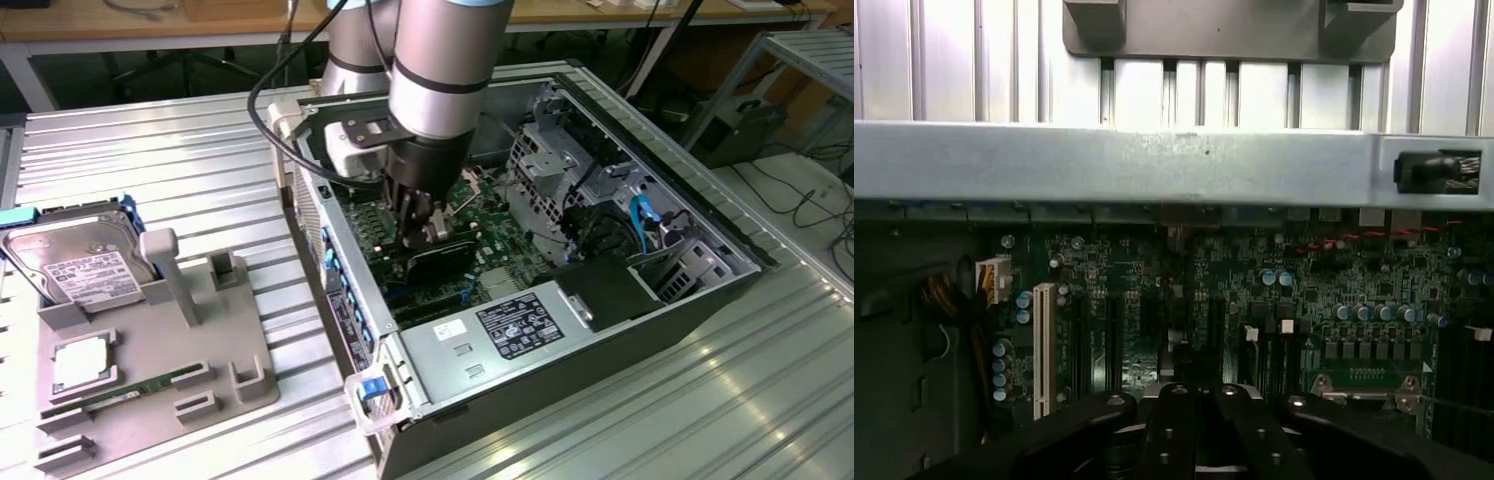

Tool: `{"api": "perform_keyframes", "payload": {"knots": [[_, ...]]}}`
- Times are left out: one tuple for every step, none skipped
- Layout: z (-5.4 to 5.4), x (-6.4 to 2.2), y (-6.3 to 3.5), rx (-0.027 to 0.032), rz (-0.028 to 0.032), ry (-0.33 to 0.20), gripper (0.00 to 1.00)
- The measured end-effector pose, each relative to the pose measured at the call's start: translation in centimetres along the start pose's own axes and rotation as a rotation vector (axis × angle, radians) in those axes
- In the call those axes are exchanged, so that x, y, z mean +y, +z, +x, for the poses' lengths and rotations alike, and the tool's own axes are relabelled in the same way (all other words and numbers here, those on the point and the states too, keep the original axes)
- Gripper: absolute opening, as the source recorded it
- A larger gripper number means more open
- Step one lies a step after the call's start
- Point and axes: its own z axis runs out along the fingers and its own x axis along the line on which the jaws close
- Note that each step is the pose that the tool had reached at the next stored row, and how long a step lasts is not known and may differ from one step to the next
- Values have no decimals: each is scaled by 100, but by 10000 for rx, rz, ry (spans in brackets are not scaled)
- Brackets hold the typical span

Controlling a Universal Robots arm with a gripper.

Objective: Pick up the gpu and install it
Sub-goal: 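Press down on the gpu until it lock into place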

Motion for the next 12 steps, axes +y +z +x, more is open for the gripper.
{"api": "perform_keyframes", "payload": {"knots": [[1, -29, -1, 1, 0, 0, 11], [1, -62, 0, 0, 0, 1, 11], [2, -93, 1, 0, 0, 1, 11], [4, -164, 7, -1, -1, 0, 11], [5, -245, 14, 1, -7, 2, 11], [6, -269, 17, -3, -6, 1, 11], [6, -269, 16, -1, -7, 1, 11], [6, -269, 16, 0, -8, 0, 11], [6, -270, 16, 0, -7, 1, 11], [6, -269, 16, 0, -8, 1, 11], [6, -269, 16, 0, -8, 1, 11], [6, -270, 16, 0, -8, 0, 11]]}}
